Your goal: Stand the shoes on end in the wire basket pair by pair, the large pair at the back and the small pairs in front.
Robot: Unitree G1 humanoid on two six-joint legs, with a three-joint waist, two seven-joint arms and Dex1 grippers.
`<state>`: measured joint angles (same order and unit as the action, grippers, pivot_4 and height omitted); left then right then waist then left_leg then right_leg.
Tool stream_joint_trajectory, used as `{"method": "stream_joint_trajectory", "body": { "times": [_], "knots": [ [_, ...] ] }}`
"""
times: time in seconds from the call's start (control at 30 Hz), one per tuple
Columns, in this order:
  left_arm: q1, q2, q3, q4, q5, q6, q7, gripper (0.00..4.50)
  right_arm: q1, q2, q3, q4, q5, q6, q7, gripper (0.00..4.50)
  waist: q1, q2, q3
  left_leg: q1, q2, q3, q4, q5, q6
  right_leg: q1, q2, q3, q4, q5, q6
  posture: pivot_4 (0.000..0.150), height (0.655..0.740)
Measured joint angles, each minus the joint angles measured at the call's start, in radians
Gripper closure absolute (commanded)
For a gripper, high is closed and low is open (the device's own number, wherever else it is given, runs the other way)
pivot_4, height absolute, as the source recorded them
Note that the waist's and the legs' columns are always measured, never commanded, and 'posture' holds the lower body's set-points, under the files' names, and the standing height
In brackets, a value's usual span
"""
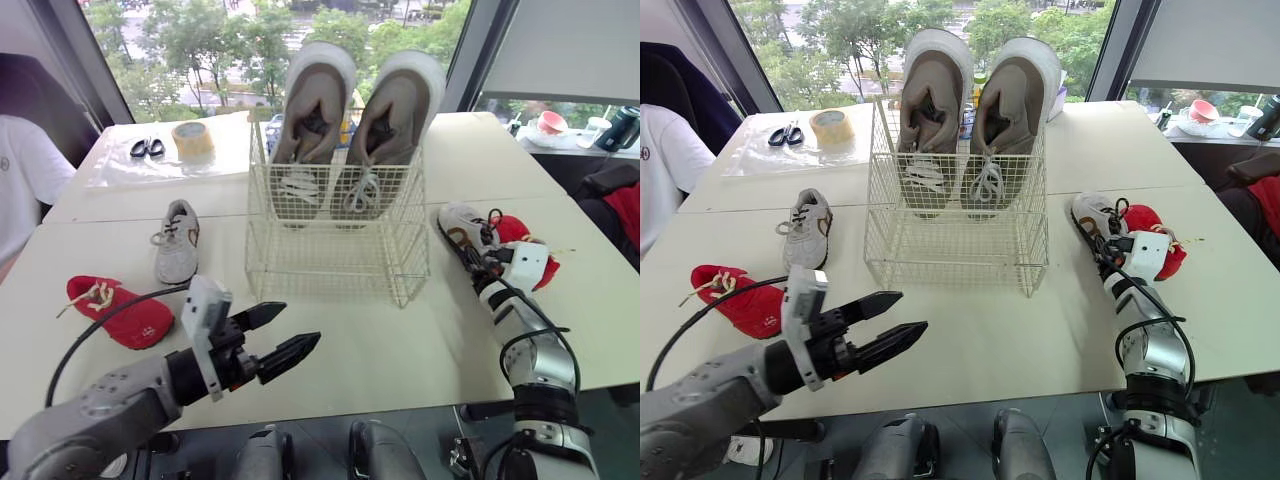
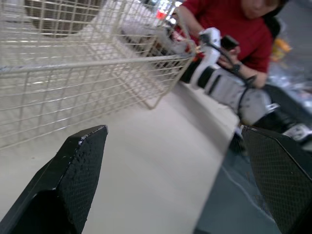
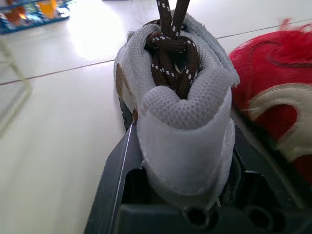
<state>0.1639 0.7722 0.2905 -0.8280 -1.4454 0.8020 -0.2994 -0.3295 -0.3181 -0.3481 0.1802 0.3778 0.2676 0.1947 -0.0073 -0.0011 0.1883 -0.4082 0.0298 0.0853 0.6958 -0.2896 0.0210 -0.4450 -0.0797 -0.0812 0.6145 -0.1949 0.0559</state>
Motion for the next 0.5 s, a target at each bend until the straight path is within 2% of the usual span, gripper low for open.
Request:
{"method": "stream_joint_trajectory", "body": {
  "times": [0.03, 0.1, 0.2, 0.3, 0.33, 0.4, 0.5],
  "knots": [
    [0.001, 0.021, 0.028, 0.013, -0.027, 0.000, -0.007, 0.00, -0.006, -0.002, -0.004, -0.023, 0.002, 0.005, -0.008, 3.09, -0.002, 0.001, 0.000, 0.000, 0.000, 0.000, 0.000, 0.000, 0.000, 0.000, 0.000, 0.000, 0.000, 0.000, 0.000, 0.150, 0.7400],
    [-0.041, 0.083, 0.118, 0.108, -0.170, -0.001, -0.044, 0.00, -0.105, -0.041, -0.028, -0.063, 0.009, 0.029, -0.054, 3.09, -0.003, 0.006, 0.004, -0.002, -0.001, 0.001, 0.001, 0.000, -0.001, -0.002, -0.001, 0.000, 0.000, -0.001, 0.001, 0.150, 0.7400],
    [-0.231, 0.116, 0.163, 0.264, -0.277, -0.026, -0.054, 0.00, -0.299, -0.171, -0.066, -0.104, 0.011, 0.030, -0.070, 3.09, 0.008, 0.015, 0.009, -0.002, -0.003, 0.000, 0.001, 0.001, 0.000, -0.002, -0.001, 0.000, 0.000, -0.001, 0.002, 0.150, 0.7400],
    [-0.433, 0.094, 0.151, 0.385, -0.285, -0.074, -0.031, 0.00, -0.454, -0.293, -0.081, -0.195, 0.026, 0.008, -0.015, 3.09, 0.015, 0.011, 0.006, 0.001, -0.005, 0.000, -0.005, 0.001, -0.001, 0.001, 0.000, 0.000, -0.001, -0.001, 0.003, 0.150, 0.7400],
    [-0.548, 0.044, 0.121, 0.456, -0.276, -0.096, 0.001, 0.00, -0.507, -0.358, -0.078, -0.223, 0.048, 0.014, 0.052, 3.09, 0.021, 0.008, 0.005, 0.002, -0.006, 0.000, -0.008, 0.001, -0.001, 0.001, 0.000, -0.001, -0.002, 0.000, 0.007, 0.150, 0.7400],
    [-0.670, -0.003, 0.094, 0.549, -0.266, -0.117, 0.044, 0.00, -0.570, -0.421, -0.040, -0.236, 0.078, 0.036, 0.143, 3.09, 0.019, 0.004, 0.006, 0.002, -0.006, 0.000, -0.010, 0.001, -0.002, 0.001, -0.001, -0.001, -0.003, 0.000, 0.007, 0.150, 0.7400],
    [-0.767, -0.029, 0.079, 0.636, -0.269, -0.110, 0.067, 0.00, -0.656, -0.472, 0.004, -0.234, 0.119, 0.081, 0.245, 3.09, 0.011, 0.002, 0.007, 0.001, -0.006, 0.002, -0.011, 0.003, -0.005, -0.001, -0.002, 0.000, -0.003, 0.000, 0.007, 0.150, 0.7400]
  ]
}}
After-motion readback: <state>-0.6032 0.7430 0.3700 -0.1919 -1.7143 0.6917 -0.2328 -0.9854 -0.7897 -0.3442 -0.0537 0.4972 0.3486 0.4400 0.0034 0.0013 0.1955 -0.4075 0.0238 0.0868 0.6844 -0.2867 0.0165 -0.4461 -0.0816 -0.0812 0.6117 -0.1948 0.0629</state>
